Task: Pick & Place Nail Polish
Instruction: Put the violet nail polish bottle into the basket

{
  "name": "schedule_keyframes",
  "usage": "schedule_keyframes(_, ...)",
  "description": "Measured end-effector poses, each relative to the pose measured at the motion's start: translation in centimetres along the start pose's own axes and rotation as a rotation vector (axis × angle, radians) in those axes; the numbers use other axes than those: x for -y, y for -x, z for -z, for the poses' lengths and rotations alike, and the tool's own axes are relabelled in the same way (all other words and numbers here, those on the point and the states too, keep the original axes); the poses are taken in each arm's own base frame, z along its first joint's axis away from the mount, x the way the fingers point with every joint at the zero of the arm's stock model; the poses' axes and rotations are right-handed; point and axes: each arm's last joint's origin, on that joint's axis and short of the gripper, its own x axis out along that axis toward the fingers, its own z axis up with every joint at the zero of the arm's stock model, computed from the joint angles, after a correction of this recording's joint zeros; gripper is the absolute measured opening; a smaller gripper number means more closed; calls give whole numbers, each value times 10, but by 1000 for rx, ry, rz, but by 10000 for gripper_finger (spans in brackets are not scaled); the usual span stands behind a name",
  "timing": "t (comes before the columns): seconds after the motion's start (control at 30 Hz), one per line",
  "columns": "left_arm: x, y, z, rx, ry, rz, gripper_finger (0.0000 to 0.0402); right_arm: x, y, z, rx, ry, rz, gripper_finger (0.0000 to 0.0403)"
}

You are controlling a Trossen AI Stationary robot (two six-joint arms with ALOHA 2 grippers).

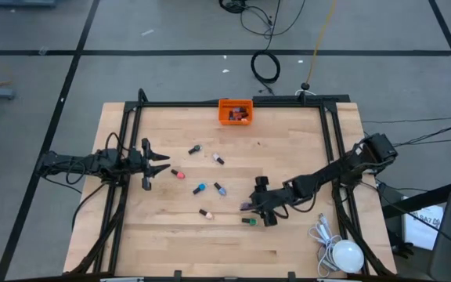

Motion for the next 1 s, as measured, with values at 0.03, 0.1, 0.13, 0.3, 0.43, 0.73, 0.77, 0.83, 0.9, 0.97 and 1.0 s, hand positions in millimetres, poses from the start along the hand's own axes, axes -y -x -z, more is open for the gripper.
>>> schedule_keyframes(0.03, 0, 0, 0, 1, 0, 0, 124, -1, -2, 1, -1, 0, -9, 257)
schedule_keyframes(0.1, 0, 0, 0, 0, 0, 0, 124, -2, -6, 0, 16, -3, -31, 254)
schedule_keyframes(0.13, 0, 0, 0, 1, 0, 0, 124, -3, -8, 0, 19, -5, -49, 252)
schedule_keyframes(0.3, 0, 0, 0, 0, 0, 0, 124, 3, -10, 2, 1, -19, -72, 233)
schedule_keyframes(0.43, 0, 0, 0, 0, 0, 0, 124, 11, -11, 4, -31, -13, -56, 215)
schedule_keyframes(0.73, 0, 0, 0, 0, 0, 0, 124, 22, -18, 10, -76, -47, -122, 186)
schedule_keyframes(0.77, 0, 0, 0, 1, 0, 0, 124, 22, -21, 10, -78, -49, -130, 182)
schedule_keyframes(0.83, 0, 0, 0, 1, 0, 0, 124, 22, -26, 13, -82, -50, -145, 174)
schedule_keyframes(0.9, 0, 0, 0, 1, 0, 0, 124, 21, -29, 14, -89, -49, -143, 165)
schedule_keyframes(0.97, 0, 0, 0, 1, 0, 0, 124, 21, -30, 15, -91, -45, -143, 156)
schedule_keyframes(1.0, 0, 0, 0, 0, 0, 0, 124, 21, -30, 15, -92, -41, -141, 150)
